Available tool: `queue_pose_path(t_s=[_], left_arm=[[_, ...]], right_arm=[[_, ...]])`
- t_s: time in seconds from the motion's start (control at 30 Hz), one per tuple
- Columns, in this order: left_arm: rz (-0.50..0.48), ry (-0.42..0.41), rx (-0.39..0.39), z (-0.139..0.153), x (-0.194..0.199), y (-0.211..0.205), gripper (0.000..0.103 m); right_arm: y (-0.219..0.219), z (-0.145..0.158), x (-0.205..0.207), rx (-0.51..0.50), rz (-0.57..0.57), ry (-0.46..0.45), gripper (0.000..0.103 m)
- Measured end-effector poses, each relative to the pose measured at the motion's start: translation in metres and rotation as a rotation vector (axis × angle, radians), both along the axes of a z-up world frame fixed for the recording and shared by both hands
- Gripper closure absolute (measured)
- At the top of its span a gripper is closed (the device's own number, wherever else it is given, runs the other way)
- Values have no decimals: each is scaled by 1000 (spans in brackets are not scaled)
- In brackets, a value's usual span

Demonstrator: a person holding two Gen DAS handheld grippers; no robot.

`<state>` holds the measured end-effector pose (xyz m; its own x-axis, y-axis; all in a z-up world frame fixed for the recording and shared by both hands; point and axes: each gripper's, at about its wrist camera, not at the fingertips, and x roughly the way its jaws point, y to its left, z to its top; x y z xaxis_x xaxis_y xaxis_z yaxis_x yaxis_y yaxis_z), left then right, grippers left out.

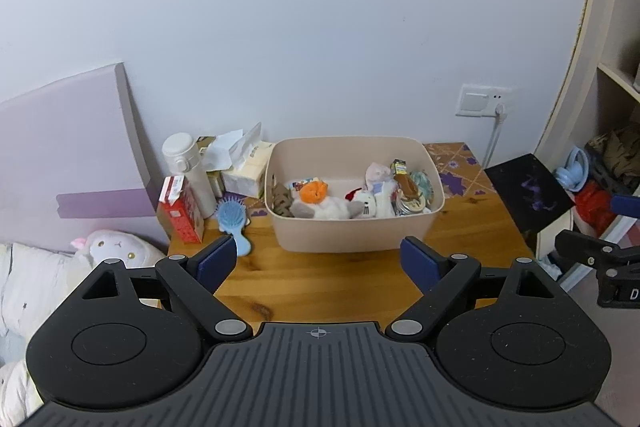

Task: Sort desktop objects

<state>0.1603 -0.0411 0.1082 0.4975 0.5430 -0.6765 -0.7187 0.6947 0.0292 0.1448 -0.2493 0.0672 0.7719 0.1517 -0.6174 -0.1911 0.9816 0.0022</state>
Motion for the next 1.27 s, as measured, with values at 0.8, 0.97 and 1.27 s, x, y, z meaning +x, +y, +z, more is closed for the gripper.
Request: queue_pose_path(t_s=[0.8,0.97,1.27], left_arm=[[-29,-17,-38,21,-91,-76,13],[-56,-11,-64,20,-95,-85,13],[-67,2,-80,18,-100,-84,13]], right_arm=[[-18,36,-115,-6,-66,11,0],[-26,38,-130,-16,-89,31,0],[-34,37,-138,-57,-97,62,0]])
